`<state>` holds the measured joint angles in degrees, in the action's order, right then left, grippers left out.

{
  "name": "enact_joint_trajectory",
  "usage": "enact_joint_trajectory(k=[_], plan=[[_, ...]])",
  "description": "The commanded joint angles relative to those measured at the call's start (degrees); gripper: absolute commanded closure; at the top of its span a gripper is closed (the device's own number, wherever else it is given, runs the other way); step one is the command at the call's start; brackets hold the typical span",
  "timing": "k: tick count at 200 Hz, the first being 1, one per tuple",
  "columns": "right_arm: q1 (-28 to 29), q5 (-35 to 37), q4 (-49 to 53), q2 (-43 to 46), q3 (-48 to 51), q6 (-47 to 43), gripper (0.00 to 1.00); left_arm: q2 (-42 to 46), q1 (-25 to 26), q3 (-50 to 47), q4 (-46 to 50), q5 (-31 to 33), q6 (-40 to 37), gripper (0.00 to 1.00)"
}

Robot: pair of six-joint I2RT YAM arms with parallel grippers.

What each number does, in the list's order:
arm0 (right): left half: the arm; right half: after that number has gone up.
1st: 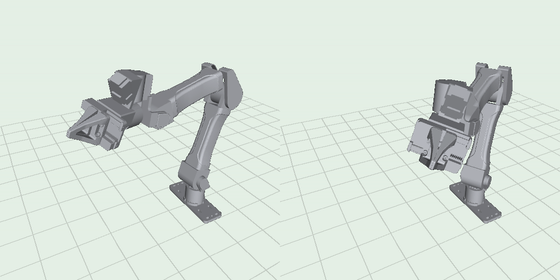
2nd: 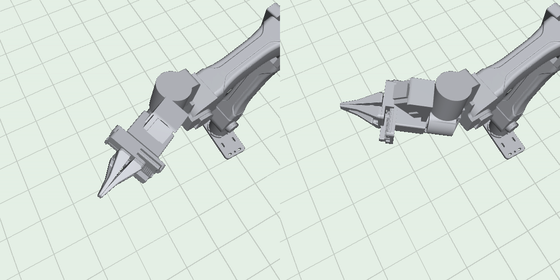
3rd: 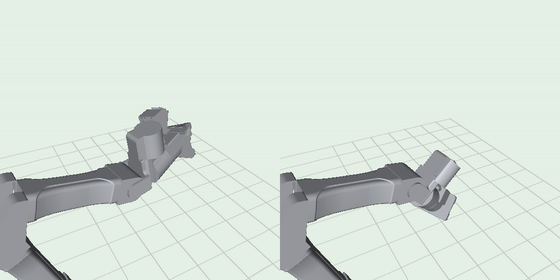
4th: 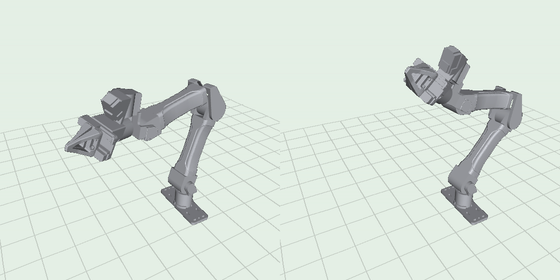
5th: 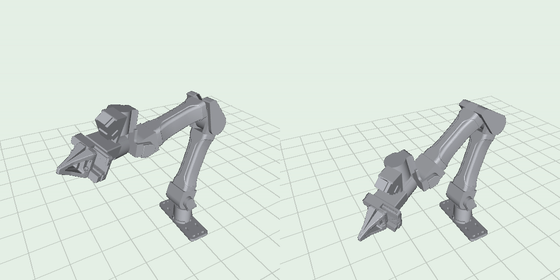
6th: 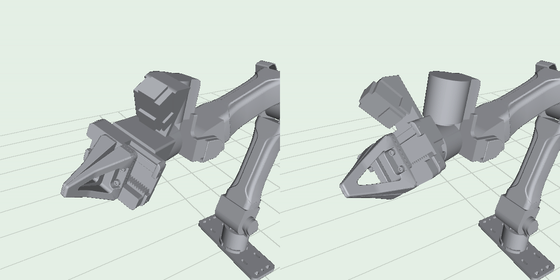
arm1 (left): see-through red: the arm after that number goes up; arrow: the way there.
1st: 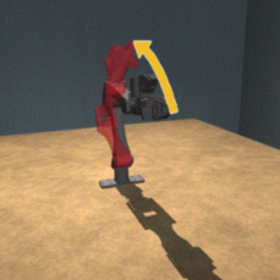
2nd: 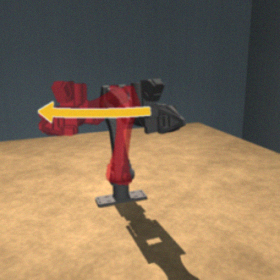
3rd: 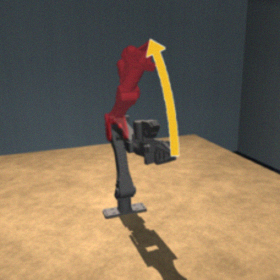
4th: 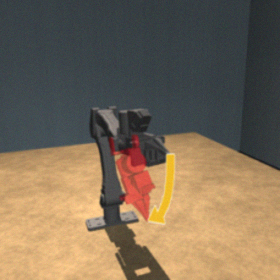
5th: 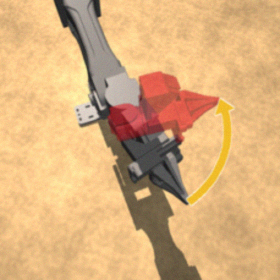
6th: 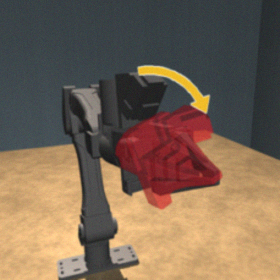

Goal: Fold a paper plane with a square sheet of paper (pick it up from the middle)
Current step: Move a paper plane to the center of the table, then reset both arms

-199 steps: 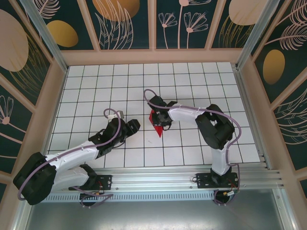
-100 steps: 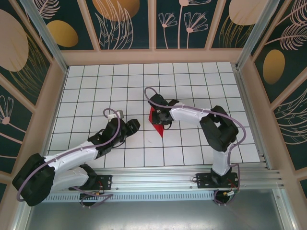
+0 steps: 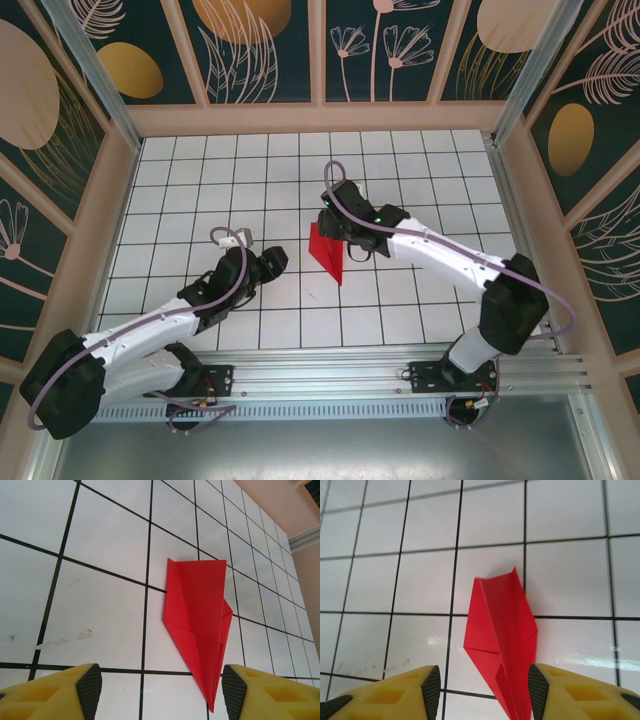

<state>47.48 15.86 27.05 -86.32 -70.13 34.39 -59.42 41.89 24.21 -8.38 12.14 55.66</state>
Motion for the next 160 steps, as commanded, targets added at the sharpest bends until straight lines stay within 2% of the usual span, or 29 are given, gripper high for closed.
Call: enact_joint_trajectory(k=[1, 25, 35, 46, 58, 71, 88, 102, 114, 132, 160], plan=[[0.24, 12.86, -1.94, 8.76, 4.76, 0.03, 0.43, 3.08, -0.24, 0.63, 2.26, 5.91, -4.1, 0.27], [-1.32, 21.72, -4.5, 17.7, 11.65, 0.2, 0.33, 6.65, -0.25, -0.28, 3.9, 12.37, -7.61, 0.15], [-3.56, 23.02, -5.72, 20.63, 14.57, -0.68, 0.28, 8.14, -0.23, -0.69, 4.58, 15.77, -9.61, 0.09], [-6.55, 24.64, -6.52, 23.23, 17.46, -1.33, 0.26, 9.77, -0.25, -1.32, 4.63, 20.04, -12.87, 0.02], [-10.29, 28.34, -8.84, 25.68, 21.92, -1.61, 0.2, 11.35, -0.24, -1.94, 4.89, 26.44, -16.29, 0.02], [-15.62, 27.18, -14.48, 28.03, 27.37, -5.48, 0.19, 12.73, -0.44, -2.51, 4.25, 32.54, -20.84, 0.02], [-22.82, 25.27, -22.71, 29.26, 33.76, -11.29, 0.19, 13.63, -1.33, -3.69, 1.22, 37.06, -28.13, 0.01], [-27.06, 24.19, -29.75, 29.07, 38.23, -16.13, 0.18, 12.79, -3.96, -4.8, -1.74, 37.47, -31.72, 0.01], [-30.71, 20.42, -36.85, 28.06, 42.43, -20.06, 0.18, 11.16, -6.68, -5.22, -3.02, 37.04, -32.84, 0.02], [-32.86, 18.29, -43.97, 26.8, 46.3, -24.41, 0.18, 9.27, -10.47, -6.19, -6.42, 38.15, -34.19, 0.01], [-37.1, 7.95, -65.19, 25.31, 56.77, -30.37, 0.19, 8.24, -18.45, -6.79, -11.04, 32.61, -35.6, 0.01]])
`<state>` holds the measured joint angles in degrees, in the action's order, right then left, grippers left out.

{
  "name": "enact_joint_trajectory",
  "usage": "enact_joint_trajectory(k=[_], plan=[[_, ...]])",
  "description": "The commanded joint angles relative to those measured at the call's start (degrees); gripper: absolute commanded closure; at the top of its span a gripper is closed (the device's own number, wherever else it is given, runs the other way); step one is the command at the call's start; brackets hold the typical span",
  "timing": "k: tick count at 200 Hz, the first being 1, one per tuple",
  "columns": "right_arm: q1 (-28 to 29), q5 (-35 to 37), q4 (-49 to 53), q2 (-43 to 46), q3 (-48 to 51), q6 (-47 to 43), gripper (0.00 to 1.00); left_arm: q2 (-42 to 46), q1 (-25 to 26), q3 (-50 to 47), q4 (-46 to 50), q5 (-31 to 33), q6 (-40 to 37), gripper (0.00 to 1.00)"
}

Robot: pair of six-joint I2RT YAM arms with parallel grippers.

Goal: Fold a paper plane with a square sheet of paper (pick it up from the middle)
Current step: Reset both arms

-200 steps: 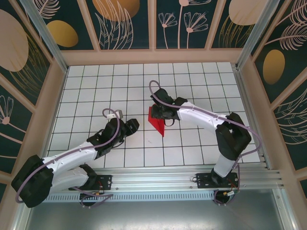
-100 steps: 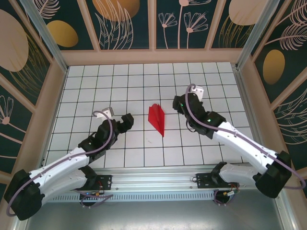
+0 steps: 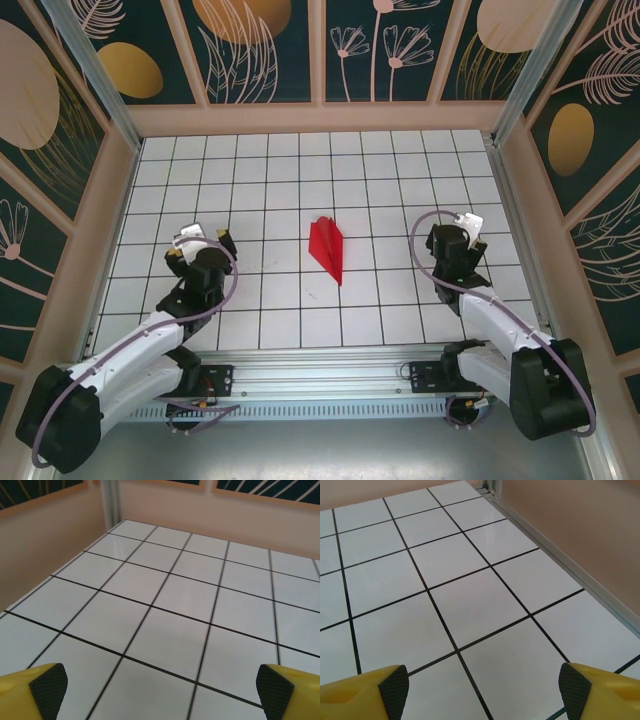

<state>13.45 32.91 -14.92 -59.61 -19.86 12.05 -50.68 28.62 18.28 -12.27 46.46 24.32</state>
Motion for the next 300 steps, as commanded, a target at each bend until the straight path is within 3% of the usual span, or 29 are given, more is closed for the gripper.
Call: enact_joint_trajectory(k=[1, 26, 35, 60, 81, 99, 109, 116, 127, 141, 149, 155, 175, 197, 208, 220, 300], plan=[[-3.3, -9.45, -23.8, -1.61, 6.72, -8.11, 0.19, -0.58, -5.48, -0.83, -7.24, -1.85, -4.27, 0.02], [-7.54, -17.8, -33.25, -8.72, 8.43, -9.1, 0.19, -3.72, -11.54, -0.63, -12.08, -4.5, -7.96, 0.01], [-8.25, -18.62, -32.28, -11.75, 6.19, -9.05, 0.2, -4.9, -13.53, -0.68, -13.67, -5.21, -8.56, 0.02], [-8.52, -23.51, -44.54, -18.09, 5.93, -11.81, 0.21, -10.96, -16.13, -7.01, -33.92, -6.53, -14.85, 0.02], [-8.85, -25.65, -44.8, -21.76, 3.36, -15.44, 0.24, -17.1, -16.72, -8.53, -42.33, -8.64, -17.98, 0.01], [-11.57, -26.94, -54.15, -24.92, 6.67, -13.37, 0.22, -22.34, -17.69, -8.32, -50.67, -11.31, -21.69, 0.01], [-15.03, -34.35, -60.36, -26.94, 9.23, -11.97, 0.22, -25.57, -18.09, -9.27, -59.1, -12.04, -23.62, 0.01], [-15.34, -34.5, -66.03, -29.83, 10.17, -11.62, 0.22, -27.79, -18.72, -9.73, -64.07, -12.98, -24.16, 0.02], [-15.25, -36.81, -57.87, -27.82, 8.0, -12.56, 0.21, -31.03, -20.31, -9.71, -68.67, -16.44, -22.38, 0.01], [-15.5, -35.52, -56.34, -28.6, 6.59, -11.87, 0.19, -35.92, -20.99, -8.72, -72.45, -18.63, -23.13, 0.02], [-15.61, -34.78, -56.51, -28.68, 6.43, -11.28, 0.18, -33.96, -21.58, -8.01, -67.04, -20.46, -21.58, 0.01], [-15.65, -34.74, -56.2, -28.72, 6.37, -11.27, 0.02, -33.15, -22.85, -8.44, -66.23, -23.77, -21.02, 0.01], [-15.63, -34.75, -56.25, -28.64, 6.3, -11.25, 0.01, -40.56, -24.64, -13.8, -85.33, -27.27, -21.11, 0.02], [-15.64, -34.63, -56.18, -28.63, 6.25, -11.35, 0.01, -38.66, -25.32, -10.62, -76.85, -25.78, -19.16, 0.01], [-15.6, -34.64, -56.19, -28.71, 6.27, -11.35, 0.01, -37.12, -25.74, -5.3, -62.7, -25.08, -17.55, 0.01], [-15.51, -34.56, -56.23, -28.63, 6.28, -11.35, 0.01, -38.42, -26.51, -7.0, -69.11, -25.51, -17.89, 0.01], [-15.56, -34.58, -56.14, -28.67, 6.32, -11.35, 0.01, -37.75, -26.5, -7.2, -68.2, -29.33, -18.89, 0.01]])
